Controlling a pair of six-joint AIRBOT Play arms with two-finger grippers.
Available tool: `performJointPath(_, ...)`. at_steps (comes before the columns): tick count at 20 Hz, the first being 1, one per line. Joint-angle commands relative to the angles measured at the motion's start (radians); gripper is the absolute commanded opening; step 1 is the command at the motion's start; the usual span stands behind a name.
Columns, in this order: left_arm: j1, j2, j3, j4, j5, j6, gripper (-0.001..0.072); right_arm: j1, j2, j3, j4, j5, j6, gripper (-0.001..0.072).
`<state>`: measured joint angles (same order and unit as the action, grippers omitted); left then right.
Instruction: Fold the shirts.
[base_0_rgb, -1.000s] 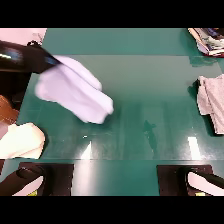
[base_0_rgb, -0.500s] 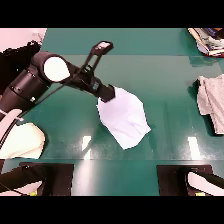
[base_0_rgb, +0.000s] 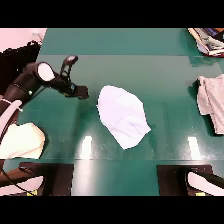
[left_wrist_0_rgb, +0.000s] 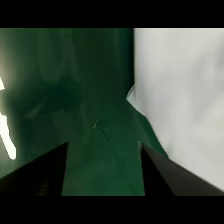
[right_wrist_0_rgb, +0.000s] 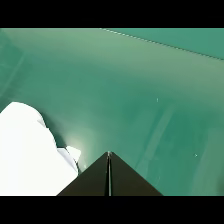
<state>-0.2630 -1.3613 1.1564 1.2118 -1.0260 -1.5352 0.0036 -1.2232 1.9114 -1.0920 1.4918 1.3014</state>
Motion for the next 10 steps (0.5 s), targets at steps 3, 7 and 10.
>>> performJointPath(3, 0.024, -0.136, -0.116, -0.295, 0.119, 0.135, 0.0527, 0.001, 0.001, -0.059, 0.001, 0.014, 0.001, 0.0014)
performJointPath(7, -0.021, -0.154, -0.115, -0.462, 0.257, 0.238, 0.0528, 0.001, 0.001, -0.134, 0.000, 0.022, 0.016, 0.0014)
performJointPath(10, -0.074, -0.158, -0.115, -0.467, 0.343, 0.235, 0.0527, 0.001, 0.001, -0.194, 0.000, 0.017, 0.016, 0.0014)
